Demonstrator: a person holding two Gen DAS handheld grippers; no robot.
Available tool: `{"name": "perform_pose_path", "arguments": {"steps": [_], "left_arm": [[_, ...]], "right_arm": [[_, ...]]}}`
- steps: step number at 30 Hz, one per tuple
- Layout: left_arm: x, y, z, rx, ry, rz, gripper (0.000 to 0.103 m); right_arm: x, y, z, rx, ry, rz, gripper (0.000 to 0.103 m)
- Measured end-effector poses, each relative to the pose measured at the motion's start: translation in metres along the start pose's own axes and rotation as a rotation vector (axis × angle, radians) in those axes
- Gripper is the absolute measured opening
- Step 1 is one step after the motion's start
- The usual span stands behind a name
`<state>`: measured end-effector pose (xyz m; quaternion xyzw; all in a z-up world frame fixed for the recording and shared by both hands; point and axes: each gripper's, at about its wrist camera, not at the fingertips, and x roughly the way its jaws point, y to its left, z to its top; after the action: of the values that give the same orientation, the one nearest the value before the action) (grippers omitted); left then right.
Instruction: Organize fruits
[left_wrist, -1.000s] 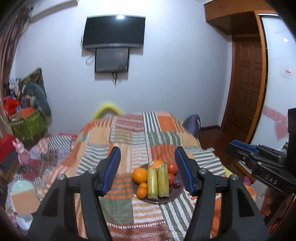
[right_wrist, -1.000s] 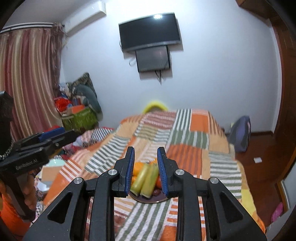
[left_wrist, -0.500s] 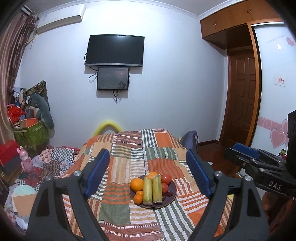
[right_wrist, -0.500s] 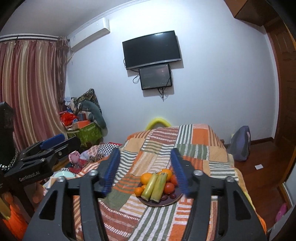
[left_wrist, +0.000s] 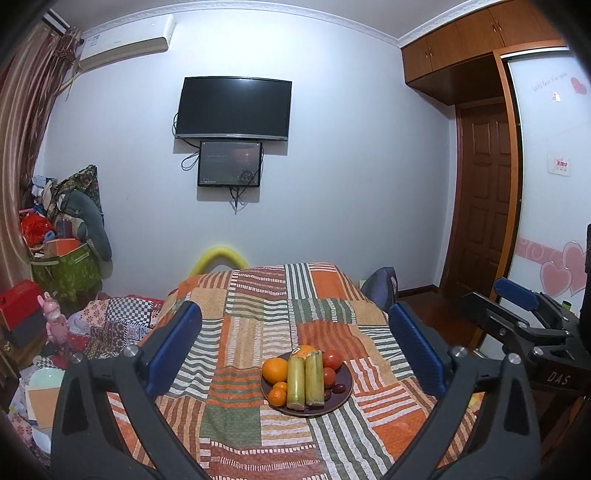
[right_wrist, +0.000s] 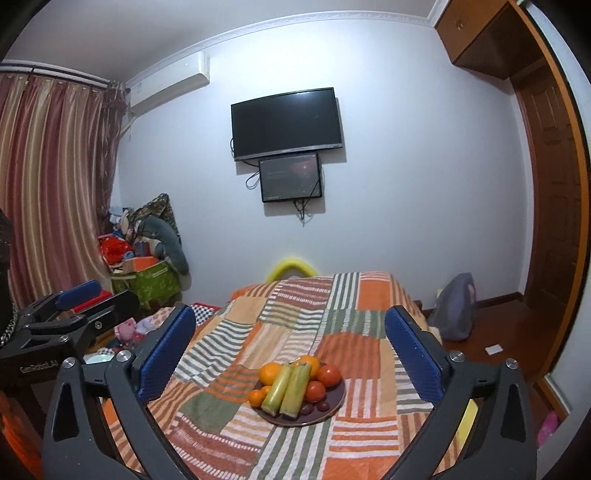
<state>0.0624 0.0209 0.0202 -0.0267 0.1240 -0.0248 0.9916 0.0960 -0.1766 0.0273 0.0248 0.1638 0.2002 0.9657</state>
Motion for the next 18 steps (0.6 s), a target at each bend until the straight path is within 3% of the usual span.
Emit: {"name": "perform_pose_path", "arguments": {"steps": [18], "left_arm": [[-0.0026, -0.0027, 0.0017, 0.003, 0.000, 0.002, 0.103]], "right_arm": [[-0.0046, 0.0024, 0.0007, -0.017, -0.010, -0.022, 0.103]]}}
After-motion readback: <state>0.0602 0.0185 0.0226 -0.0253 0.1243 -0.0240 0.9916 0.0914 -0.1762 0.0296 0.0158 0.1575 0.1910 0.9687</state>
